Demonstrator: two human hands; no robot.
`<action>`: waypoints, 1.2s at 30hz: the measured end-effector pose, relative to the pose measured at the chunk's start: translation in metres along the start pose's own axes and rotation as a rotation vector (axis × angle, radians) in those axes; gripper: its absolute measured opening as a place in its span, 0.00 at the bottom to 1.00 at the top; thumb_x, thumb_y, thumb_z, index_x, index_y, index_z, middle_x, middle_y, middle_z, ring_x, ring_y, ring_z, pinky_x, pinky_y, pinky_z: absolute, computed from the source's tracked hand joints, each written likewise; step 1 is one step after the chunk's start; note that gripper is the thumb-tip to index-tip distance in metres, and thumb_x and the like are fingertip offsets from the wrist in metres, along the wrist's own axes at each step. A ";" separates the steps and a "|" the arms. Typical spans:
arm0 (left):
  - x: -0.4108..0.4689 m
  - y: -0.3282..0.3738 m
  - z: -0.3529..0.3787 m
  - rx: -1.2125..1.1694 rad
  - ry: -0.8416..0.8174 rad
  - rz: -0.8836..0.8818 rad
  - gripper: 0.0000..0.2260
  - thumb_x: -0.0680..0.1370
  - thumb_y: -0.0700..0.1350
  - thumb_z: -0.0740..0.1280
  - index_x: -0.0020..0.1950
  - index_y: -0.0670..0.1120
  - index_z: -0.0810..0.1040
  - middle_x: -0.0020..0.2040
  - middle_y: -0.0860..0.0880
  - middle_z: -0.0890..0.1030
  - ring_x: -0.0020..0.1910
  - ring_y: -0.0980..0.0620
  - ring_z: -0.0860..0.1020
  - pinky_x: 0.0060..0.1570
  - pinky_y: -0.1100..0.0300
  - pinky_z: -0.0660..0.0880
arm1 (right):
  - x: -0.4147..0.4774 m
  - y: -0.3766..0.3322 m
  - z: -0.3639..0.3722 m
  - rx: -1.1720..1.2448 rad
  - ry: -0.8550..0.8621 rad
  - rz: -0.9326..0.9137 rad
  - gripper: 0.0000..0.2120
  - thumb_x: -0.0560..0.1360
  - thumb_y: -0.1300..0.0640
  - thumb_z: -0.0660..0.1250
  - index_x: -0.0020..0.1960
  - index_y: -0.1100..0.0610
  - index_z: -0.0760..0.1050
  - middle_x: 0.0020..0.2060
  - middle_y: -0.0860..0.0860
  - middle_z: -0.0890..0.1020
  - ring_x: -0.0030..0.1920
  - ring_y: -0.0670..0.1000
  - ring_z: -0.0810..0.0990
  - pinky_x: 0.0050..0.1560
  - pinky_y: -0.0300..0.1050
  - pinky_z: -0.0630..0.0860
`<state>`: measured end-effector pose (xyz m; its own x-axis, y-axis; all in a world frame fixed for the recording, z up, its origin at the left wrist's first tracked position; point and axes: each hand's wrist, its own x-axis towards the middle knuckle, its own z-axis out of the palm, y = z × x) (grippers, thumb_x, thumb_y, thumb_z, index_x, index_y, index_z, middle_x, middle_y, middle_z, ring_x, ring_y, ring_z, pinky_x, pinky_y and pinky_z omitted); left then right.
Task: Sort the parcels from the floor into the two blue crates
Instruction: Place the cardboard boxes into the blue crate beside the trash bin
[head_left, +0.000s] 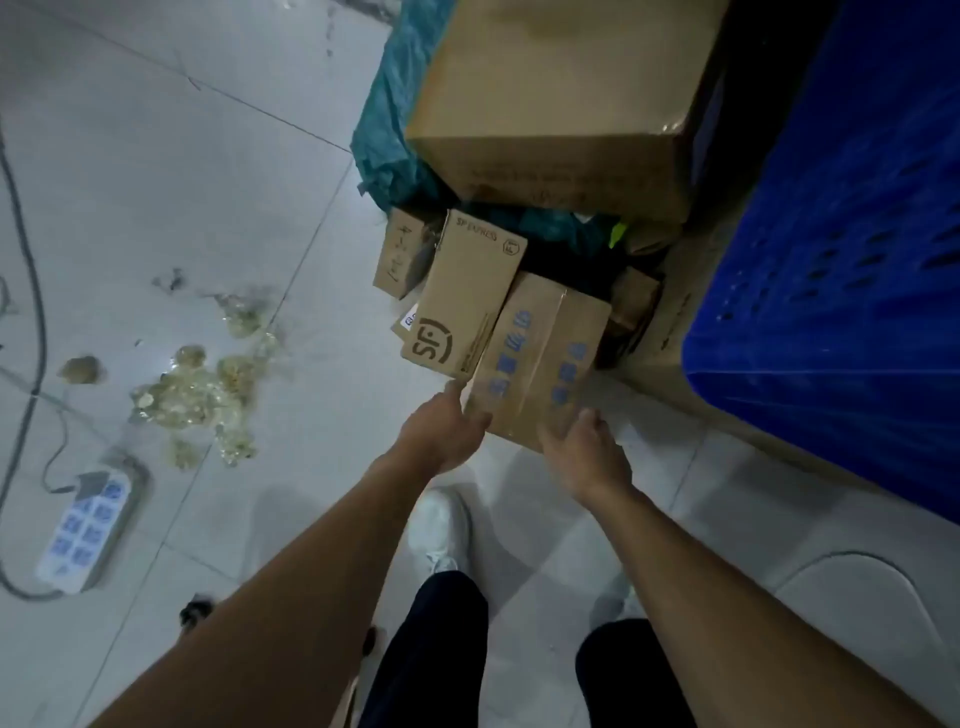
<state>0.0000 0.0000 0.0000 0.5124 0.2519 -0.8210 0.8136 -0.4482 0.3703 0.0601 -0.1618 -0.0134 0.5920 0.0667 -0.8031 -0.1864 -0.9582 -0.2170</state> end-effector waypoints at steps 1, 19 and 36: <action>0.008 -0.003 0.004 -0.039 -0.003 0.001 0.28 0.82 0.57 0.59 0.80 0.49 0.57 0.73 0.45 0.72 0.70 0.43 0.72 0.66 0.49 0.69 | 0.006 -0.002 0.005 0.055 0.015 0.023 0.32 0.81 0.39 0.60 0.74 0.61 0.60 0.70 0.60 0.70 0.65 0.63 0.74 0.53 0.50 0.69; 0.032 -0.014 0.024 -0.132 -0.103 0.068 0.22 0.83 0.52 0.60 0.76 0.53 0.62 0.68 0.49 0.77 0.64 0.43 0.77 0.66 0.43 0.73 | 0.027 -0.001 0.003 0.470 0.011 0.171 0.35 0.74 0.32 0.66 0.74 0.50 0.65 0.63 0.50 0.78 0.55 0.53 0.76 0.54 0.47 0.71; -0.183 0.057 -0.078 -0.134 -0.080 0.009 0.23 0.82 0.55 0.62 0.76 0.55 0.66 0.69 0.51 0.77 0.66 0.45 0.75 0.66 0.50 0.71 | -0.183 -0.043 -0.122 0.366 -0.133 0.067 0.31 0.75 0.35 0.63 0.71 0.50 0.67 0.62 0.49 0.78 0.58 0.52 0.76 0.59 0.49 0.73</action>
<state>-0.0261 -0.0044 0.2056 0.5010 0.1772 -0.8471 0.8412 -0.3300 0.4284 0.0555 -0.1671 0.2110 0.4671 0.0656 -0.8818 -0.5030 -0.8004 -0.3260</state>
